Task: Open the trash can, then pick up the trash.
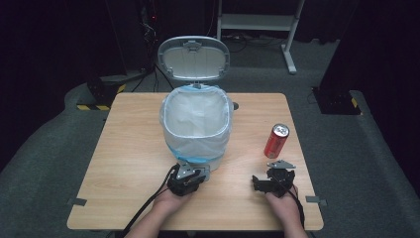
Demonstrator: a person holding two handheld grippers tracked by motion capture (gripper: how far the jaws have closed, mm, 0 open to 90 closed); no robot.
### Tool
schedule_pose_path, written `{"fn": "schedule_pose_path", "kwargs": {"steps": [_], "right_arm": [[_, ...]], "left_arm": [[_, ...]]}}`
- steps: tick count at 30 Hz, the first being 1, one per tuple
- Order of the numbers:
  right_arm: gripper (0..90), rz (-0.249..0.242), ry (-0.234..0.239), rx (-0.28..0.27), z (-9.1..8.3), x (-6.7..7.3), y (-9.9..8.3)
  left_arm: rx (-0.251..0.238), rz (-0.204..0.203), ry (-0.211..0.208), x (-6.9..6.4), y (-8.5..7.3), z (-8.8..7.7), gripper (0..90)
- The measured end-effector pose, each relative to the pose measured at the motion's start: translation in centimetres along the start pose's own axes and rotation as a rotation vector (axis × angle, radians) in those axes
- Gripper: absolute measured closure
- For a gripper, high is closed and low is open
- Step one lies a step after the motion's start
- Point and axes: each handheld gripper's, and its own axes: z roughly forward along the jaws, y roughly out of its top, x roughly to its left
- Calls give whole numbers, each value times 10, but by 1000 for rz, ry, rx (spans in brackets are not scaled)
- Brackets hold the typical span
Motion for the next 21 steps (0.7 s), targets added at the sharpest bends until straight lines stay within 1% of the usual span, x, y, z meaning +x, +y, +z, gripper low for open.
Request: {"fn": "schedule_pose_path", "kwargs": {"steps": [2, 4, 5, 7, 9, 11, 13, 15, 19, 21], "right_arm": [[1, 0, 2, -1, 0, 0, 0], [22, 5, 1, 3, -2, -2, 0], [46, 7, -3, -1, -3, -3, -1], [97, 20, -17, -12, -4, -4, -1], [105, 26, -30, -20, -7, -5, -2], [105, 26, -31, -33, -9, -5, -3], [104, 10, -36, -39, -12, -4, -3], [103, -20, -45, -55, -15, -3, -3], [102, -40, -50, -95, -19, -1, -3], [96, -42, -46, -103, -20, 0, -2]], "left_arm": [[5, 4, 0, 1, 0, 0, 667], [4, 7, -1, 1, 0, 0, 666], [5, 17, 1, 0, 0, 0, 666], [2, 24, 3, -1, 0, 0, 660], [2, 20, 2, -1, 0, 0, 658], [1, 22, 3, -1, 0, 0, 658], [1, 22, 3, -1, 0, 0, 658], [0, 21, 3, -1, 0, 0, 658], [1, 23, 4, -1, 0, 0, 658], [0, 22, 4, -1, 0, 0, 658]]}}
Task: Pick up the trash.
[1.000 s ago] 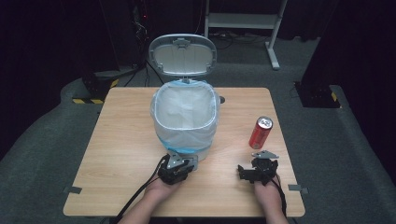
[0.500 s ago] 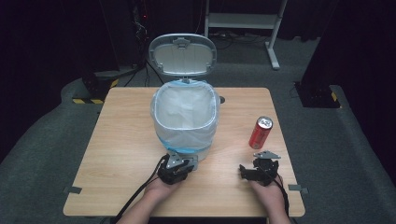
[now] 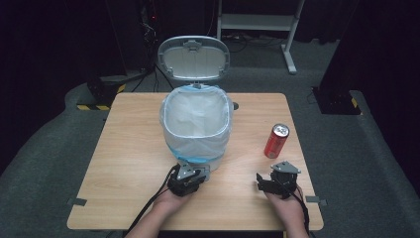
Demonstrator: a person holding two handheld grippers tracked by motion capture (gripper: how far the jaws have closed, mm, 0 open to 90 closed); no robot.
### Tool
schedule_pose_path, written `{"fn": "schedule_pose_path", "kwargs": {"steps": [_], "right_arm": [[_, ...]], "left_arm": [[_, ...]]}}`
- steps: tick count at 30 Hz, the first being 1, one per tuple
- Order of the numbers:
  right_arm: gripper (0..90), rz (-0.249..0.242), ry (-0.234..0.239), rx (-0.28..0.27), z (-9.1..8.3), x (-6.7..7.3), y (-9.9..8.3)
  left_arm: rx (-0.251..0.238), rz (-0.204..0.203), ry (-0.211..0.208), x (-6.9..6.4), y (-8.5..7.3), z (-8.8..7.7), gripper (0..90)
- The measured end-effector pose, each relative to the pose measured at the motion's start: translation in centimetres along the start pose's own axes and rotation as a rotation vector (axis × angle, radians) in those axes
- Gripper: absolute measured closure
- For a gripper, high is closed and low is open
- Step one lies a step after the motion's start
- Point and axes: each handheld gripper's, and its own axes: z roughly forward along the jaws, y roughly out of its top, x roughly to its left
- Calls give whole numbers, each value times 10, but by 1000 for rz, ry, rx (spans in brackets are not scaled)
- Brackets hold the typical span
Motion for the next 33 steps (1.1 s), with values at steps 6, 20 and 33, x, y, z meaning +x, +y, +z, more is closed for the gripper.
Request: {"fn": "schedule_pose_path", "kwargs": {"steps": [6, 20, 33], "right_arm": [[93, 0, -10, -41, 0, 2, 6], [93, 95, -65, -78, -3, -7, 14], [91, 165, -85, -138, -1, -27, 41]], "left_arm": [[0, 0, 0, 0, 0, 0, 658], [3, -7, -2, 1, 0, 0, 659], [0, -24, -13, 3, 0, 0, 659]]}}
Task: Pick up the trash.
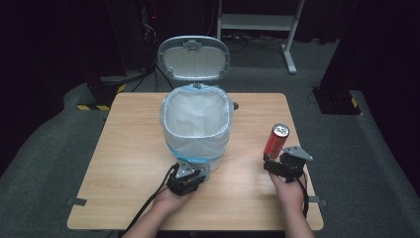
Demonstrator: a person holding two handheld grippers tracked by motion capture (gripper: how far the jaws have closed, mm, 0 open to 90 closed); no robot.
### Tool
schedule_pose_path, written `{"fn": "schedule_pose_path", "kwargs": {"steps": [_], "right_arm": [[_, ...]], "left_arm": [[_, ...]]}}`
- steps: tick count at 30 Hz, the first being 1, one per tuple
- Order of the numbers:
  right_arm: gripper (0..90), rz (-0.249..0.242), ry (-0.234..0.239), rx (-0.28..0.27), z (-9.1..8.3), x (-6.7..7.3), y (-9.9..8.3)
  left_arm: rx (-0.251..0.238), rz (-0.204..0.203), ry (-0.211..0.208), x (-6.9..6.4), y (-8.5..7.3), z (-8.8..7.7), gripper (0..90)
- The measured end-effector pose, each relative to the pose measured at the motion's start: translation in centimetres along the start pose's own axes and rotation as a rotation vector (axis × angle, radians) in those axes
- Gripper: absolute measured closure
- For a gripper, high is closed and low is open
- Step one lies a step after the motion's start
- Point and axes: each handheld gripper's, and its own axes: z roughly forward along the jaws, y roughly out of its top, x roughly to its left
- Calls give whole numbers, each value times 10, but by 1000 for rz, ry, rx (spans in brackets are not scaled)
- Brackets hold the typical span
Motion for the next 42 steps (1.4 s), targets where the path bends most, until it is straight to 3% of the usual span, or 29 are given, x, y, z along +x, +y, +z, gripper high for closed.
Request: {"fn": "schedule_pose_path", "kwargs": {"steps": [16, 32, 38, 40, 42], "right_arm": [[123, -10, -8, -35, 14, -9, 33], [174, 21, -8, -21, 33, -13, 39], [258, 29, -10, -30, 35, -15, 39], [330, 17, -12, -36, 34, -14, 39], [338, 4, -23, -44, 32, -12, 40]], "left_arm": [[2, 16, 4, -1, 0, 0, 657], [-1, 8, 4, -2, 0, 0, 657], [-1, 8, 2, -1, 0, 0, 656], [2, 11, 4, -1, 0, 0, 656], [2, 8, 4, -1, 0, 0, 656]]}}
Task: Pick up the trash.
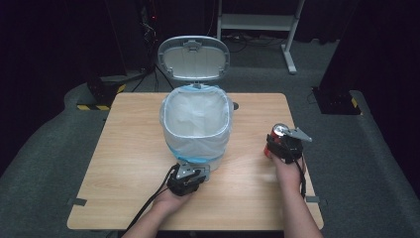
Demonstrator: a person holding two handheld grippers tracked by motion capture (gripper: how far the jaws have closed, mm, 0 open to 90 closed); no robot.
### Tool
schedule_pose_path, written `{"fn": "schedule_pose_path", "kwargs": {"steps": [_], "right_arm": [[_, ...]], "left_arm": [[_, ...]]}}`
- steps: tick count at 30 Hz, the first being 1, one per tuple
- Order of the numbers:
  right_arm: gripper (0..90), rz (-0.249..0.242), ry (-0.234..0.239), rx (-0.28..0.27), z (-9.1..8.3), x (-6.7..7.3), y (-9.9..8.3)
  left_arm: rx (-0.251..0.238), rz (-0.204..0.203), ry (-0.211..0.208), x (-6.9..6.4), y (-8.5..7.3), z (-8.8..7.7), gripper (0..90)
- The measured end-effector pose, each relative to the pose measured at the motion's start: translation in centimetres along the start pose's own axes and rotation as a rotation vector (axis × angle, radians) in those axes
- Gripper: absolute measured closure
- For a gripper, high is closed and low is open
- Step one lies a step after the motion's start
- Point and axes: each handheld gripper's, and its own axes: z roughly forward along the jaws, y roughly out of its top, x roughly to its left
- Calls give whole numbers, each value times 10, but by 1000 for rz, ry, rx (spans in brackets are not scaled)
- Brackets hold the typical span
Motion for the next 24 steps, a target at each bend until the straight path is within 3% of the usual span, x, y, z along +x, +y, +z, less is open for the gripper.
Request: {"fn": "schedule_pose_path", "kwargs": {"steps": [3, 24], "right_arm": [[339, -21, 1, -21, -6, 5, 2], [338, -30, 68, -172, -61, 39, 17]], "left_arm": [[2, 2, 1, 0, 0, 0, 656], [6, 11, -2, -1, 0, 0, 655]]}}
